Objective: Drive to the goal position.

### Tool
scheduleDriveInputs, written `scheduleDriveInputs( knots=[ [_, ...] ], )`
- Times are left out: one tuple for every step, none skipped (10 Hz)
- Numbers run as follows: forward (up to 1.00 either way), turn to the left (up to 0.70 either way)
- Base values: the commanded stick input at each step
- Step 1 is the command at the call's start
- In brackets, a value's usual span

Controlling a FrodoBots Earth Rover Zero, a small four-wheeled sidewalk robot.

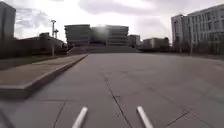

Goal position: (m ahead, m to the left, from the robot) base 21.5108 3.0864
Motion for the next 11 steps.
scheduleDriveInputs(
  knots=[
    [1.0,0.0],
    [1.0,0.0],
    [1.0,0.0],
    [1.0,0.0],
    [1.0,0.0],
    [1.0,0.0],
    [1.0,0.0],
    [1.0,0.0],
    [1.0,0.0],
    [1.0,0.0],
    [1.0,0.0]
  ],
)
